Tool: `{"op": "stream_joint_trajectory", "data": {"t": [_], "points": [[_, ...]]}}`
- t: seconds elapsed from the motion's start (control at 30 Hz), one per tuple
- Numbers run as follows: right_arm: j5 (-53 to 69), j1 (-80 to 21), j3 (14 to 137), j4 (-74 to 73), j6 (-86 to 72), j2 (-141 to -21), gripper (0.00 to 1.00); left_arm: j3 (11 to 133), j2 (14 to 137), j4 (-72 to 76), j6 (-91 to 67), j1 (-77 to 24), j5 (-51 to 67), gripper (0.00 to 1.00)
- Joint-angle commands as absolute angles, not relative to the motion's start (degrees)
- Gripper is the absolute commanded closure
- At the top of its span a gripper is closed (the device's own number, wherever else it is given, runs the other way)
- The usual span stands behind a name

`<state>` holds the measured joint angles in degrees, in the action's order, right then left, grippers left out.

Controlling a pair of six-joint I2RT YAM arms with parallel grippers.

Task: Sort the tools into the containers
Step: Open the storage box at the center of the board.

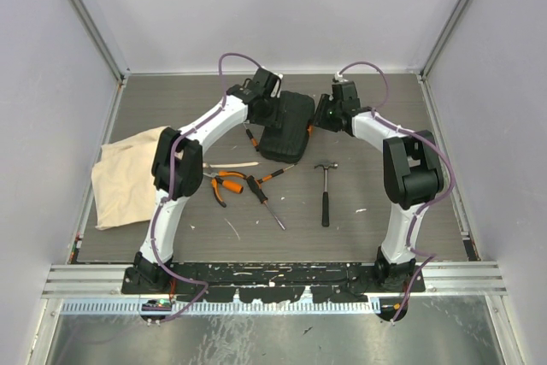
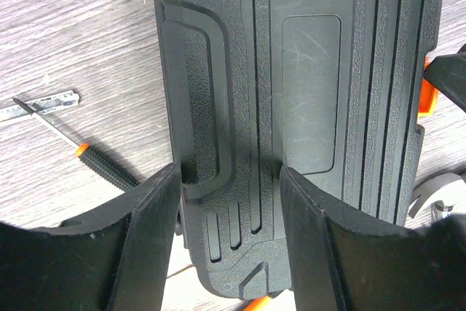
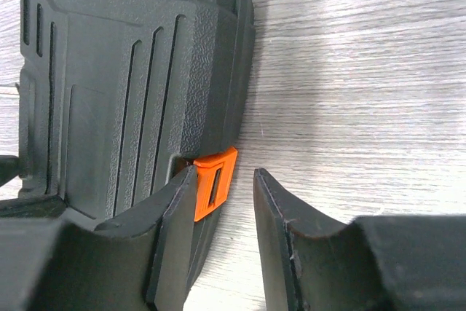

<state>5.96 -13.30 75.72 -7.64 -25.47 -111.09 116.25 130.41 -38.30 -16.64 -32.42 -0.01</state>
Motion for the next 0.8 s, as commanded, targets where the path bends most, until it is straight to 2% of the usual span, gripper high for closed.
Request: {"op": "stream_joint_trajectory", "data": {"t": [0.0, 0.53, 0.77], "points": [[-2.6, -12.61, 75.78, -15.46, -21.34, -109.09, 0.6, 115.84, 134.4, -42.98, -14.25, -32.34, -4.1, 0.43], [-5.31, -12.53, 76.67, -17.86, -20.04, -106.39, 0.61, 116.14, 134.57, -43.25, -14.1, -32.34, -3.8, 0.44], [-4.05, -12.47, 74.48, -15.88, -20.64, -101.86, 0.57, 116.31, 133.25, -42.73, -14.13, -32.34, -2.2, 0.41]]}}
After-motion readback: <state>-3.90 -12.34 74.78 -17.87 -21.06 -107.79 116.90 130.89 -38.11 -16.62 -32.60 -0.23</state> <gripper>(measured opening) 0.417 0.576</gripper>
